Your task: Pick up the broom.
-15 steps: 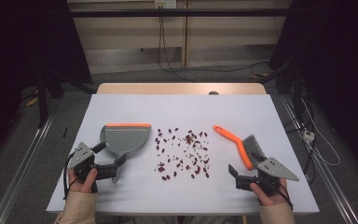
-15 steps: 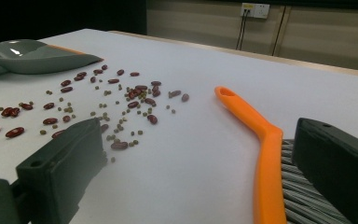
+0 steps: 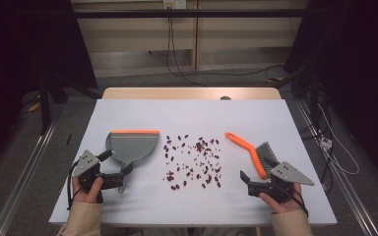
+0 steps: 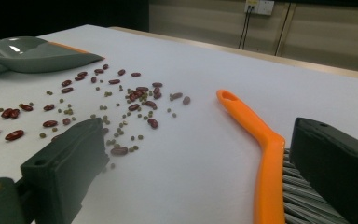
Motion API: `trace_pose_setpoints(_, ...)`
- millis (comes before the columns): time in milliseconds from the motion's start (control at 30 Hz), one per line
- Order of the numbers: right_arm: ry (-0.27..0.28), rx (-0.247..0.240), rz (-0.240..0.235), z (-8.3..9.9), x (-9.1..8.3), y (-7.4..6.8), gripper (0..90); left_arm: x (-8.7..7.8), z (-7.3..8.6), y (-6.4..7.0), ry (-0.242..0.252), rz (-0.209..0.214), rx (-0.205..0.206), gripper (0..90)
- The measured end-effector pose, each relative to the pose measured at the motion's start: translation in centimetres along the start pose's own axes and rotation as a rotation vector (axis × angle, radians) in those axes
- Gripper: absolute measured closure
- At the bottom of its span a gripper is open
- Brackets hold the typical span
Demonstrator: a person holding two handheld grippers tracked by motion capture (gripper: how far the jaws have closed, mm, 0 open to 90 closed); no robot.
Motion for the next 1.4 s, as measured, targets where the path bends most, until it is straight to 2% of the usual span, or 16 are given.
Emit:
trace_pose_setpoints(100, -0.015, 0.014, 0.005, -0.4, 0.3, 0.5, 3.4, 0.0, 0.0, 0.0, 0.002, 0.000, -0.002, 3.1)
trace_pose_setpoints(300, -0.083, 0.056, 0.016, -0.7, 1.2, 1.7, 4.2, 0.0, 0.0, -0.1, 0.002, 0.000, -0.006, 3.2)
trace_pose_setpoints(400, -0.104, 0.074, 0.005, -0.9, 1.6, 2.4, 11.3, 0.1, 0.1, -0.1, -0.001, -0.001, -0.004, 3.2)
trace_pose_setpoints(467, -0.105, 0.090, 0.009, -1.0, 1.7, 2.8, 11.9, 0.1, 0.1, -0.1, -0.001, -0.001, -0.003, 3.2)
trace_pose_setpoints(500, -0.128, 0.104, 0.021, -1.1, 2.2, 3.5, 14.3, 0.1, 0.1, -0.1, -0.002, -0.001, -0.002, 3.2)
trace_pose_setpoints(600, -0.183, 0.120, 0.029, -0.9, 3.2, 4.4, 23.0, 0.0, 0.1, -0.1, -0.001, -0.001, -0.003, 3.2)
trace_pose_setpoints(733, -0.276, 0.120, 0.039, -0.7, 4.6, 5.5, 33.0, 0.0, 0.1, -0.2, 0.000, -0.001, -0.005, 3.2)
trace_pose_setpoints(800, -0.322, 0.128, 0.009, -0.7, 5.3, 5.6, 39.4, 0.1, 0.1, -0.2, -0.003, -0.001, -0.004, 3.2)
trace_pose_setpoints(867, -0.352, 0.101, 0.035, -0.8, 5.9, 5.9, 41.1, 0.1, 0.1, -0.2, -0.003, 0.000, -0.003, 3.2)
trace_pose_setpoints(967, -0.397, 0.068, 0.042, -1.0, 6.6, 6.1, 49.3, 0.1, 0.1, -0.1, -0.001, 0.003, -0.004, 3.2)
trace_pose_setpoints(1033, -0.412, 0.071, 0.038, -1.0, 6.8, 6.2, 49.8, 0.1, 0.1, -0.1, 0.000, 0.004, -0.004, 3.2)
trace_pose_setpoints(1067, -0.451, 0.052, 0.041, -1.0, 7.2, 6.4, 50.9, 0.1, 0.1, -0.1, 0.000, 0.005, -0.005, 3.2)
trace_pose_setpoints(1133, -0.465, 0.047, 0.040, -1.1, 7.5, 6.6, 51.4, 0.1, 0.1, -0.2, -0.002, 0.004, -0.005, 3.2)
trace_pose_setpoints(1200, -0.487, 0.052, 0.059, -1.0, 7.7, 7.1, 52.8, 0.1, 0.1, -0.2, -0.004, 0.006, -0.005, 3.2)
trace_pose_setpoints(1400, -0.546, 0.067, 0.060, -0.2, 8.5, 7.8, 57.0, 0.1, 0.2, -0.2, -0.006, 0.005, -0.004, 3.2)
Point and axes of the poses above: each handheld gripper's, and its own axes: x roughly forward along the jaws, z roughly out of its underside, y roughly to its right, the point moved 10 cm from there along x, roughly forward along the jaws, and after that the axes turned 8 degrees about -y, right-handed, at the moved point
